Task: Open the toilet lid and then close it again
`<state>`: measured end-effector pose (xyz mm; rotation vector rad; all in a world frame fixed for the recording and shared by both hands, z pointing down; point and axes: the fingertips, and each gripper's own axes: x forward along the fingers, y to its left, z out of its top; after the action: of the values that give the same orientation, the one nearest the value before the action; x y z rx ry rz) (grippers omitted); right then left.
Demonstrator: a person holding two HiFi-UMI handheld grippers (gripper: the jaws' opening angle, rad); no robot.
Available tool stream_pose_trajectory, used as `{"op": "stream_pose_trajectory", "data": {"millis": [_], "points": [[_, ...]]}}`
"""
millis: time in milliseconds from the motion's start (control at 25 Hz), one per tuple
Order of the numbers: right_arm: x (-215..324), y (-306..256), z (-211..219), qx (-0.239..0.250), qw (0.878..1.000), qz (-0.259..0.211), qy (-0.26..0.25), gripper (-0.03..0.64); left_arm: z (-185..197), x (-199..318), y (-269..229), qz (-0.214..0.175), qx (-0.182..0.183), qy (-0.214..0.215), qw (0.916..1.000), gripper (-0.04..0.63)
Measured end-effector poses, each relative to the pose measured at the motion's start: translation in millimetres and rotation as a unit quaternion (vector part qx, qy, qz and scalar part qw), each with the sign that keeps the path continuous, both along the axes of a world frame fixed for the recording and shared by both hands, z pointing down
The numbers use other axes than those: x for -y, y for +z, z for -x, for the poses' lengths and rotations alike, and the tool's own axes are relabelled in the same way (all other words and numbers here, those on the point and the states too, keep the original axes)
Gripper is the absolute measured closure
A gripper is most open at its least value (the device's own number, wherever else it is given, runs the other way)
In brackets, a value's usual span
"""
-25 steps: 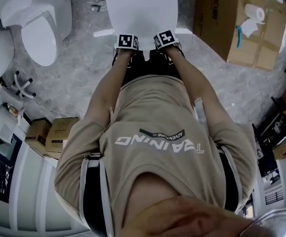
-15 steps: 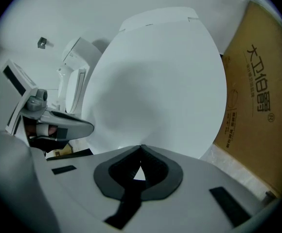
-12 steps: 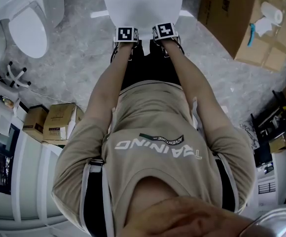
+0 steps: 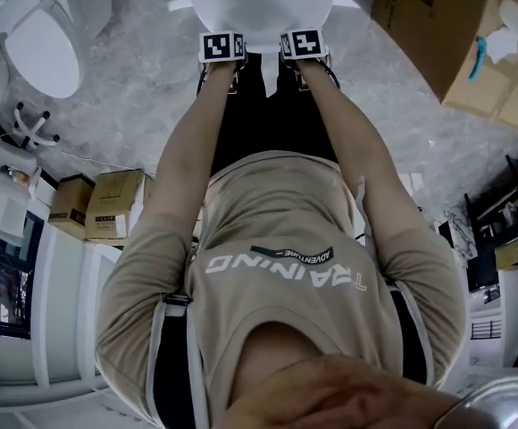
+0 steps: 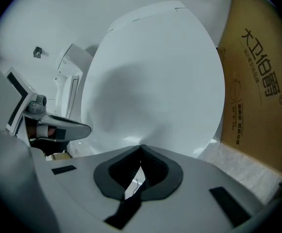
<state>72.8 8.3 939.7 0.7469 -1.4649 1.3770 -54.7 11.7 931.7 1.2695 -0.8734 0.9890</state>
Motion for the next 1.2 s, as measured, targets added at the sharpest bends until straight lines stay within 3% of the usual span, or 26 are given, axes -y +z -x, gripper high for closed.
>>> {"op": "stream_pose_trajectory", "data": {"millis": [200, 560, 920, 1200], "points": [[-2.2, 15.3, 0.8, 0.003, 1.0, 0.007, -0.005, 0.606, -14.5, 2.1, 9.7, -0.006, -0.002, 0.02, 0.9998, 0.592], [-1.9, 25.7, 0.8, 0.0, 1.0, 0.002, -0.01, 0.606, -21.9, 3.8, 30.9, -0.017, 0.005, 0.014, 0.9997, 0.592], [-2.2, 25.3, -1.2, -0.024, 0.999, -0.017, 0.012, 0.606, -22.7, 4.2, 30.8, -0.023, 0.017, 0.061, 0.9977, 0.591], [-1.8, 26.5, -0.1, 0.012, 1.0, 0.002, 0.004, 0.606, -24.5, 2.3, 32.1, -0.04, 0.01, 0.117, 0.9923, 0.592]]}}
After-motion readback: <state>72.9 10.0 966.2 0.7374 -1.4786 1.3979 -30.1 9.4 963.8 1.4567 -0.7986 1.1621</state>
